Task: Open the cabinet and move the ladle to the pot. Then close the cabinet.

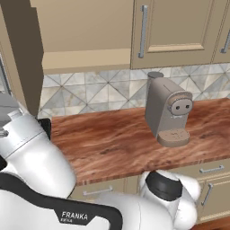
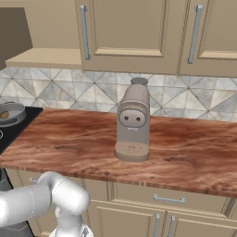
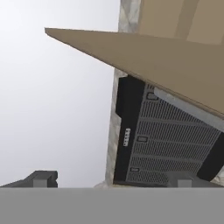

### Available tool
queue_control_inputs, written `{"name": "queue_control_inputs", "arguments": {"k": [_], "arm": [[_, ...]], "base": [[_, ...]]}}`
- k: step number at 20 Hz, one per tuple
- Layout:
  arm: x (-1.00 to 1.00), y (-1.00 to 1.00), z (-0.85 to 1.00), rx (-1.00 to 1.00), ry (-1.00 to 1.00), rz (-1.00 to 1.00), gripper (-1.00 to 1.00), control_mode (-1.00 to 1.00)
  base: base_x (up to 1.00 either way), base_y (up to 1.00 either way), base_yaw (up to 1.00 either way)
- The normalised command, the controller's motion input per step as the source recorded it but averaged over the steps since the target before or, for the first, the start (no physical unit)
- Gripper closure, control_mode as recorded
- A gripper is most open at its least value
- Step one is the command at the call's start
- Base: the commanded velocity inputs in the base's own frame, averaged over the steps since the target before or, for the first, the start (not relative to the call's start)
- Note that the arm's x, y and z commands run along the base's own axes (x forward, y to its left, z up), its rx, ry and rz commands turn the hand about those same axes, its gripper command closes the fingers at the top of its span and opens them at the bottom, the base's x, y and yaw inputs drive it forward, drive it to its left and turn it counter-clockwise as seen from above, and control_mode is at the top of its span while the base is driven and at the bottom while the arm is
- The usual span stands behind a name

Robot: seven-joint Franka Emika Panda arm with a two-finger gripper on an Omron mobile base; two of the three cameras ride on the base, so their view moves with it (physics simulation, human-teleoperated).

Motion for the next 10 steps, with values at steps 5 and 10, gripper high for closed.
{"name": "queue_control_inputs", "arguments": {"k": [5, 10], "arm": [[-0.69, 0.98, -0.24, 0.32, 0.22, -0.3, -1.0, -1.0], [-0.54, 0.81, -0.33, 0.33, 0.21, -0.34, -1.0, -1.0]], "base": [[0.0, 0.0, 0.0], [0.0, 0.0, 0.0]]}}
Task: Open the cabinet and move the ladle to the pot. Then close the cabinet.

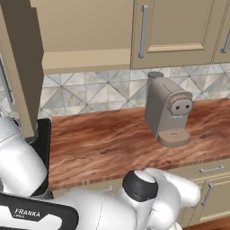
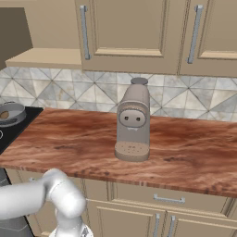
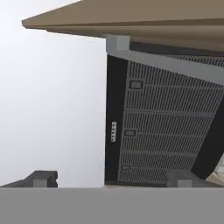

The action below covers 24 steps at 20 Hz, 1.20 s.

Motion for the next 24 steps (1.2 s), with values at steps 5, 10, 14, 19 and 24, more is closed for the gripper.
{"name": "queue_control_inputs", "arguments": {"k": [5, 10, 14, 19, 24], "arm": [[-0.01, 0.23, -0.49, 0.3, 0.19, -0.49, -1.0, -1.0], [-0.36, 0.61, -0.78, 0.3, 0.05, -0.6, -1.0, -1.0], [-0.46, 0.19, -0.35, 0.32, 0.0, -0.64, -1.0, -1.0], [-0.47, 0.0, -0.09, 0.31, -0.06, -0.75, -1.0, -1.0], [-0.04, 0.0, 0.0, 0.25, -0.02, -0.77, -1.0, -1.0]], "base": [[0.0, 0.0, 0.0], [0.0, 0.0, 0.0], [0.0, 0.0, 0.0], [0.0, 0.0, 0.0], [0.0, 0.0, 0.0]]}}
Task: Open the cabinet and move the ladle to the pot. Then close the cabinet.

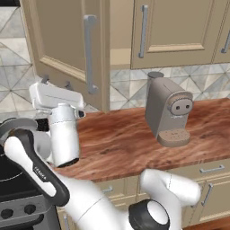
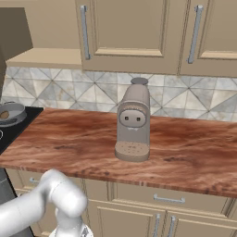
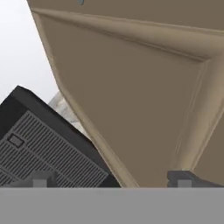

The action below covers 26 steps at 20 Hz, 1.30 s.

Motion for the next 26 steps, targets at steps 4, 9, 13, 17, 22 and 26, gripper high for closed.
{"name": "queue_control_inputs", "arguments": {"k": [4, 9, 13, 17, 22, 26], "arm": [[0.0, 0.0, 0.0, 0.22, -0.02, -0.76, -1.0, -1.0], [0.05, 0.0, 0.0, 0.18, 0.02, -0.73, -1.0, -1.0], [0.43, 0.0, 0.0, 0.11, 0.22, -0.53, -1.0, -1.0], [0.96, 0.13, 0.0, 0.0, 0.34, -0.18, -1.0, -1.0], [0.99, 0.24, 0.05, -0.08, 0.28, -0.07, -1.0, -1.0], [1.0, 0.13, 0.16, -0.07, 0.31, -0.05, -1.0, -1.0]], "base": [[0.0, 0.0, 0.0], [0.0, 0.0, 0.0], [0.0, 0.0, 0.0], [0.0, 0.0, 0.0], [0.0, 0.0, 0.0], [0.0, 0.0, 0.0]]}}
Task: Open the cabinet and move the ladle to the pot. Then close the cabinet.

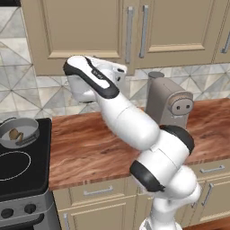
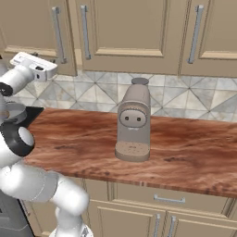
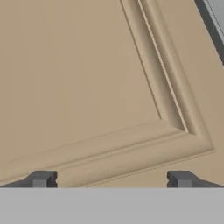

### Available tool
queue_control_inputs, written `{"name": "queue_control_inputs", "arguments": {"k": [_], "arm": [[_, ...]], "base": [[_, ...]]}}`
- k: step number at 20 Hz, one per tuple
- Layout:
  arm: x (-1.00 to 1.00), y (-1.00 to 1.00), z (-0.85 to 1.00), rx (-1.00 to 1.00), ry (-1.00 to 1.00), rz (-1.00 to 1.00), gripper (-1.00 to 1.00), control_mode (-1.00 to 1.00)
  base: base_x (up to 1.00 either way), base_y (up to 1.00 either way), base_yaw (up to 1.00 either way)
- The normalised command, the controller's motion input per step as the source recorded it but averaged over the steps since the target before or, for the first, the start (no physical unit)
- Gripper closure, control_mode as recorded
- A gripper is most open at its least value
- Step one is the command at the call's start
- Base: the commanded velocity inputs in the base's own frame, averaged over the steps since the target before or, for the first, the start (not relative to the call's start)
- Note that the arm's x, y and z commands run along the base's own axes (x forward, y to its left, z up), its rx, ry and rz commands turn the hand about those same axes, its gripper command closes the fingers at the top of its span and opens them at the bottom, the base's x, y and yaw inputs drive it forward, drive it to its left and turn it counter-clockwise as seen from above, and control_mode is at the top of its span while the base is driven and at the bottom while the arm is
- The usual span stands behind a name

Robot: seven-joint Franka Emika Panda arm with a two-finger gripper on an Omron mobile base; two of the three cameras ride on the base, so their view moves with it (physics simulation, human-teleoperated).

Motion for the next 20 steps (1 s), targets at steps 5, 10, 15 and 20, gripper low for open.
{"name": "queue_control_inputs", "arguments": {"k": [5, 10, 15, 20], "arm": [[1.0, 0.0, 0.15, -0.02, 0.35, -0.01, -1.0, -1.0], [0.9, 0.07, 0.02, -0.02, 0.22, 0.0, -1.0, -1.0], [0.37, 0.15, 0.0, -0.05, 0.05, -0.02, -1.0, -1.0], [0.0, 0.0, 0.0, 0.0, 0.02, -0.01, -1.0, -1.0]], "base": [[0.0, 0.0, 0.0], [0.0, 0.0, 0.0], [0.0, 0.0, 0.0], [0.0, 0.0, 0.0]]}}
